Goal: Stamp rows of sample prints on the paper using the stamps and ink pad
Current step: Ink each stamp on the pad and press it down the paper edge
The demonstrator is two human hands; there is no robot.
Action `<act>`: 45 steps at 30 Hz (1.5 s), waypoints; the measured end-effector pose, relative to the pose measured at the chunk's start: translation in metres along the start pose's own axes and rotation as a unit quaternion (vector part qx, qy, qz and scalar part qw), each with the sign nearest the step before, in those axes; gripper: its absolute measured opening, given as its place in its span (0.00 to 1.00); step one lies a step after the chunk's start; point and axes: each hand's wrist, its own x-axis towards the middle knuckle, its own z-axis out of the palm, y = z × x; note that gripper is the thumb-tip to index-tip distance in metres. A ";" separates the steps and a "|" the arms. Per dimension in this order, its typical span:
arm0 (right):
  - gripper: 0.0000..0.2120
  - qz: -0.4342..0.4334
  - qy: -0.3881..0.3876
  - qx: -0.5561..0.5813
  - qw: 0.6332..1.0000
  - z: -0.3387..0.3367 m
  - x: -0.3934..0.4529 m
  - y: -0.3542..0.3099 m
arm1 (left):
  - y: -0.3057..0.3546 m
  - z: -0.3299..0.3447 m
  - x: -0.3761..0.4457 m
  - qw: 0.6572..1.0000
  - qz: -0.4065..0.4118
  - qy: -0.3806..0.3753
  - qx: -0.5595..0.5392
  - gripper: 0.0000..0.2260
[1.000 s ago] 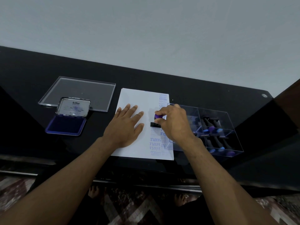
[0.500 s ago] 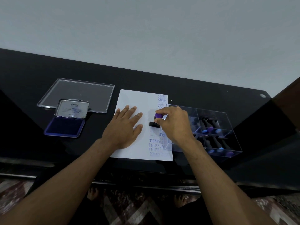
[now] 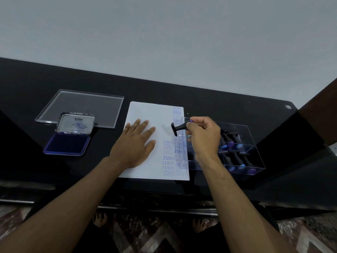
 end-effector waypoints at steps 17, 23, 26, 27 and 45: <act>0.07 -0.022 0.000 -0.030 0.999 -0.001 0.005 0.006 | 0.000 -0.001 0.000 1.000 0.001 -0.009 -0.004 0.34; 0.07 -0.026 -0.001 -0.031 0.999 -0.002 0.005 0.006 | 0.000 -0.002 0.000 1.000 0.001 -0.013 -0.001 0.34; 0.07 -0.028 -0.001 -0.032 0.999 -0.002 0.004 0.006 | 0.000 -0.001 0.001 1.000 0.001 -0.012 0.000 0.33; 0.07 -0.029 -0.001 -0.031 0.999 -0.002 0.003 0.005 | 0.000 -0.001 0.001 1.000 0.002 -0.013 0.001 0.32; 0.10 -0.128 -0.156 -0.107 0.973 0.099 -0.060 -0.021 | -0.092 -0.054 -0.085 0.992 -0.114 0.055 0.004 0.31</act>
